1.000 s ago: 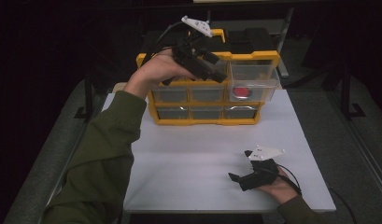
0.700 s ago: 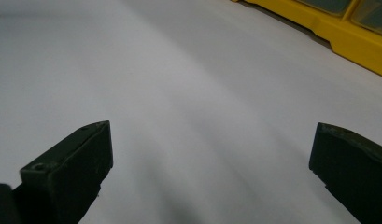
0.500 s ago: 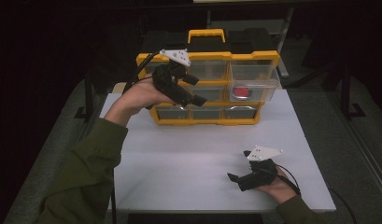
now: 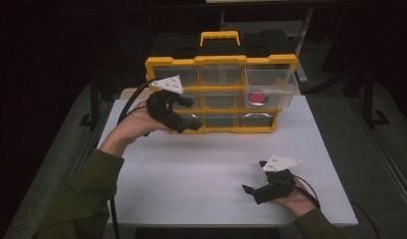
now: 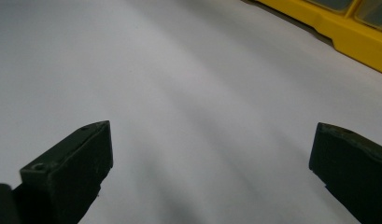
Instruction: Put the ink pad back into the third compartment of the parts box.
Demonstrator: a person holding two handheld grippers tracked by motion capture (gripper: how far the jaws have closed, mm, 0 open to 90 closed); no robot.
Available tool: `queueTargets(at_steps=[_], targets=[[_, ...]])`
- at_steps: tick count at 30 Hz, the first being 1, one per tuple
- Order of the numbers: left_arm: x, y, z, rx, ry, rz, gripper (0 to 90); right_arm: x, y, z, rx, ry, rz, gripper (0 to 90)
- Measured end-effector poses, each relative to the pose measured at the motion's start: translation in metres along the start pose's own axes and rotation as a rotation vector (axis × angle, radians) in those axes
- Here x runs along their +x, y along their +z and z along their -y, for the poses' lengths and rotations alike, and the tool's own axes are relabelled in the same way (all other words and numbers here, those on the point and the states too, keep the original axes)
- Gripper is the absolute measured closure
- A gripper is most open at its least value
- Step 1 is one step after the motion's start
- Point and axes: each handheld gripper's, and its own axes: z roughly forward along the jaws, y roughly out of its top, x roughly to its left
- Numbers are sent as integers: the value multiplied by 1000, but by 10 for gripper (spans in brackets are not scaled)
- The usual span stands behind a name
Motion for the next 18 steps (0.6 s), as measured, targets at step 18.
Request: queueTargets(at_steps=[18], targets=[[-19, 0, 75, -8, -39, -79, 110, 0, 0, 0, 3, -4, -1, 0]])
